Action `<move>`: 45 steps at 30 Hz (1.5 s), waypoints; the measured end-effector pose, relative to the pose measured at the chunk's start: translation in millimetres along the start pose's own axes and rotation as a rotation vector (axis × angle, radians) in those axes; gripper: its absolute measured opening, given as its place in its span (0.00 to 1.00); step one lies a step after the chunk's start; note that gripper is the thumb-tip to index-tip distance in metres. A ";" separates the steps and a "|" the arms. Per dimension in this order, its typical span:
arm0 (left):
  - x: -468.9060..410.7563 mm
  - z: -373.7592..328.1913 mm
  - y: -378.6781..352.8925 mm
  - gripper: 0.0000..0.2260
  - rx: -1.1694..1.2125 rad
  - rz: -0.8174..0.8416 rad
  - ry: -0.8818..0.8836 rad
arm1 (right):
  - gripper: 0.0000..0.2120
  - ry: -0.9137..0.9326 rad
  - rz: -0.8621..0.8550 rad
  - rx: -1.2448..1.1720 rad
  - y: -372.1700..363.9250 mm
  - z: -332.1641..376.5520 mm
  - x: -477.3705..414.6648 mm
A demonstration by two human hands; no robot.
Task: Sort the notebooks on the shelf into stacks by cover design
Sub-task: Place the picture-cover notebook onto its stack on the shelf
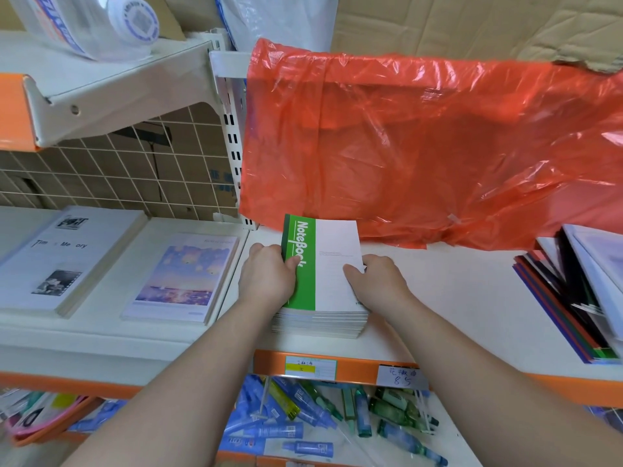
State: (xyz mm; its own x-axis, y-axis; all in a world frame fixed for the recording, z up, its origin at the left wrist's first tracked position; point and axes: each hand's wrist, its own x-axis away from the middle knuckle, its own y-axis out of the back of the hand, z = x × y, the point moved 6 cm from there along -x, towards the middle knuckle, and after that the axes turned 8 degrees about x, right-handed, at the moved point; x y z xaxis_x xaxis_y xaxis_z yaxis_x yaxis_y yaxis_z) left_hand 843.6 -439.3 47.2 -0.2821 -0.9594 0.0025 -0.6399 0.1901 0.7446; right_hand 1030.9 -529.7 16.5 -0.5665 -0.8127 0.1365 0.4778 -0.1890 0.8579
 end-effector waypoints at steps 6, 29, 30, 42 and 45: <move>3.2 -7.9 7.8 0.16 -0.076 -0.030 0.000 | 0.20 -0.002 0.021 0.002 0.7 -2.0 0.1; 105.4 -239.5 -205.3 0.27 -0.494 0.414 -0.676 | 0.28 -0.062 -0.095 0.622 151.1 -224.0 55.0; 108.8 -243.9 -210.9 0.27 -0.497 0.421 -0.680 | 0.28 -0.082 -0.111 0.637 157.0 -232.2 56.3; 105.6 -264.1 -242.2 0.27 -0.518 0.511 -0.705 | 0.27 -0.493 -0.115 0.692 206.6 -298.9 63.1; 100.8 -260.3 -244.8 0.28 -0.521 0.538 -0.698 | 0.22 -0.459 -0.145 0.727 214.9 -298.0 63.9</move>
State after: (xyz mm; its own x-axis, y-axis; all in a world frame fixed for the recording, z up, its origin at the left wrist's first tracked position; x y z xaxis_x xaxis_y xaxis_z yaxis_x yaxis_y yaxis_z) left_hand 1157.9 -636.7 38.9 -0.9001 -0.4068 0.1563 0.0372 0.2857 0.9576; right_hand 1297.4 -786.4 61.9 -0.8778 -0.4760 0.0528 -0.0787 0.2522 0.9645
